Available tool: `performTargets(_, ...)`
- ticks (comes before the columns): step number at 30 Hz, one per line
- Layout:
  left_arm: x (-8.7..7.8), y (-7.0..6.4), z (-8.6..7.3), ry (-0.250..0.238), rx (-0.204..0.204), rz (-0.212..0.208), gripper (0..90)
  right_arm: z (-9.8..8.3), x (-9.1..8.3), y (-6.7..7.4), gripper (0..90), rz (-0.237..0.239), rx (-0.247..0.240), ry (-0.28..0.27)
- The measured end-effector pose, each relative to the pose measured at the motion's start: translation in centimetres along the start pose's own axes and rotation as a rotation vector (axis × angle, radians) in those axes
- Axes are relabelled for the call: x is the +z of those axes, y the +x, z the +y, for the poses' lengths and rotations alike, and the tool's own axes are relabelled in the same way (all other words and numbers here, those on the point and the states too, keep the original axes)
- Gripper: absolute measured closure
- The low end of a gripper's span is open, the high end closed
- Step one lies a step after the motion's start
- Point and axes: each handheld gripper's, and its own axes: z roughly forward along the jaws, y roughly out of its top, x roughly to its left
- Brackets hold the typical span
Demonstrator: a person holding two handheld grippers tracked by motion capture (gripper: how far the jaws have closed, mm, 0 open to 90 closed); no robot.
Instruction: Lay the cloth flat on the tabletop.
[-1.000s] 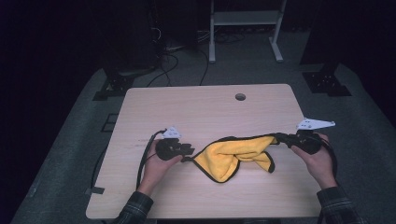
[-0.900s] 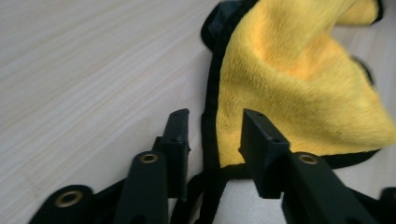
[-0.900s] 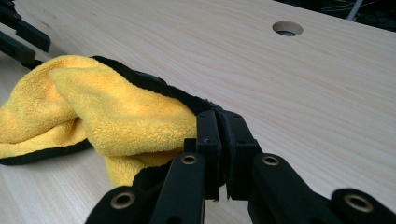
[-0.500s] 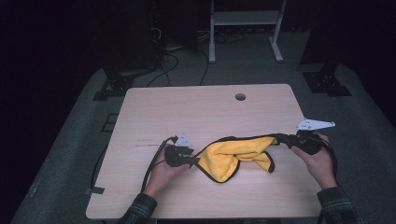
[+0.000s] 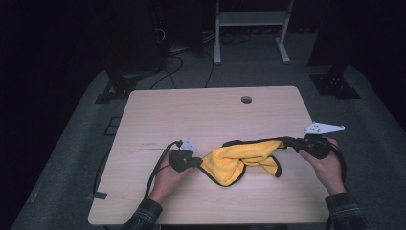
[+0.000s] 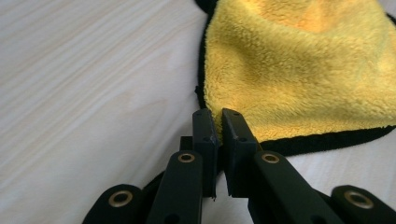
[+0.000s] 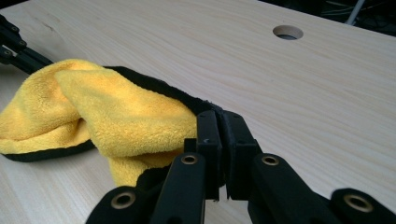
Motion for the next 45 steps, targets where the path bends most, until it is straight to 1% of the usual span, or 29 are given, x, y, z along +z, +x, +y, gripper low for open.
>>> performTargets(1, -0.5, 0.2, 0.2, -0.013, -0.003, 0.003, 84.7, 0.1, -0.1, 0.1, 85.5, -0.001, 0.0, -0.006)
performTargets(3, -1.8, 0.6, 0.7, -0.068, -0.02, 0.02, 84.8, 0.3, -0.3, 0.2, 85.7, 0.0, -0.007, -0.016)
performTargets(4, -1.8, 0.6, 0.7, -0.068, -0.02, 0.02, 84.8, 0.3, -0.3, 0.2, 85.7, 0.0, -0.007, -0.016)
performTargets(7, -4.2, 1.1, 1.4, -0.148, -0.031, 0.05, 84.8, 1.1, -1.0, 0.7, 86.0, 0.004, -0.02, -0.043)
performTargets(8, -5.6, 1.5, 1.7, -0.184, -0.035, 0.064, 84.8, 1.3, -1.1, 0.8, 86.1, 0.005, -0.026, -0.049)
performTargets(11, -7.5, 1.9, 2.2, -0.235, -0.038, 0.076, 84.8, 2.1, -1.5, 1.3, 86.1, 0.012, -0.044, -0.067)
performTargets(12, -7.5, 1.9, 2.2, -0.235, -0.038, 0.076, 84.8, 2.1, -1.5, 1.3, 86.1, 0.012, -0.044, -0.067)
performTargets(13, -8.8, 2.0, 2.6, -0.27, -0.032, 0.084, 84.8, 2.6, -1.7, 1.6, 86.1, 0.016, -0.054, -0.079)
performTargets(14, -8.8, 2.0, 2.6, -0.27, -0.032, 0.084, 84.8, 2.6, -1.7, 1.6, 86.1, 0.016, -0.054, -0.079)
performTargets(15, -10.2, 2.0, 3.1, -0.304, -0.025, 0.091, 84.8, 3.2, -2.0, 1.7, 86.2, 0.022, -0.063, -0.095)
performTargets(18, -11.5, 1.9, 3.5, -0.336, -0.017, 0.098, 84.8, 3.9, -2.4, 1.9, 86.2, 0.027, -0.07, -0.118)
performTargets(19, -12.7, 1.8, 3.8, -0.371, -0.011, 0.102, 84.8, 4.7, -2.8, 2.2, 86.2, 0.031, -0.081, -0.145)
performTargets(23, -15.0, 1.2, 4.5, -0.433, 0.01, 0.11, 84.8, 6.2, -4.5, 2.9, 86.2, 0.035, -0.108, -0.206)
performTargets(24, -15.6, 1.0, 4.7, -0.446, 0.017, 0.111, 84.8, 6.6, -5.0, 3.1, 86.2, 0.035, -0.117, -0.221)
performTargets(25, -15.6, 1.0, 4.7, -0.446, 0.017, 0.111, 84.7, 6.9, -5.5, 3.4, 86.2, 0.035, -0.126, -0.227)
performTargets(26, -16.6, 0.5, 5.0, -0.465, 0.036, 0.114, 84.8, 7.2, -6.0, 3.6, 86.2, 0.033, -0.136, -0.237)
performTargets(27, -16.6, 0.5, 5.0, -0.465, 0.036, 0.114, 84.8, 7.2, -6.0, 3.6, 86.2, 0.033, -0.136, -0.237)
performTargets(29, -17.3, 0.1, 5.2, -0.486, 0.049, 0.113, 84.7, 7.7, -7.1, 4.1, 86.2, 0.026, -0.155, -0.262)
performTargets(30, -17.6, -0.1, 5.3, -0.493, 0.056, 0.112, 84.7, 7.7, -7.1, 4.1, 86.2, 0.026, -0.155, -0.262)
performTargets(33, -18.7, -0.6, 5.4, -0.519, 0.074, 0.112, 84.8, 8.0, -8.2, 4.6, 86.2, 0.025, -0.17, -0.287)
performTargets(35, -18.9, -0.8, 5.5, -0.525, 0.078, 0.112, 84.7, 8.1, -8.5, 4.8, 86.2, 0.026, -0.178, -0.293)
performTargets(37, -19.7, -1.3, 5.4, -0.538, 0.093, 0.113, 84.7, 8.3, -9.3, 5.5, 86.1, 0.023, -0.195, -0.298)
performTargets(38, -19.7, -1.3, 5.4, -0.538, 0.093, 0.113, 84.7, 8.3, -9.3, 5.5, 86.1, 0.023, -0.195, -0.298)
performTargets(39, -20.1, -1.4, 5.4, -0.542, 0.099, 0.115, 84.7, 8.4, -9.9, 6.0, 86.2, 0.024, -0.208, -0.31)
performTargets(40, -20.4, -1.6, 5.3, -0.547, 0.102, 0.115, 84.7, 8.4, -9.9, 6.0, 86.2, 0.024, -0.208, -0.31)
performTargets(41, -21.0, -2.1, 5.1, -0.555, 0.116, 0.118, 84.8, 8.4, -10.5, 6.5, 86.2, 0.025, -0.22, -0.318)
performTargets(42, -21.0, -2.1, 5.1, -0.555, 0.116, 0.118, 84.7, 8.4, -10.5, 6.5, 86.2, 0.025, -0.22, -0.318)
performTargets(43, -21.8, -2.7, 4.9, -0.565, 0.13, 0.121, 84.7, 8.5, -11.3, 7.2, 86.2, 0.029, -0.239, -0.327)
performTargets(45, -22.3, -3.1, 4.8, -0.569, 0.139, 0.123, 84.7, 8.5, -11.6, 7.5, 86.2, 0.031, -0.243, -0.33)
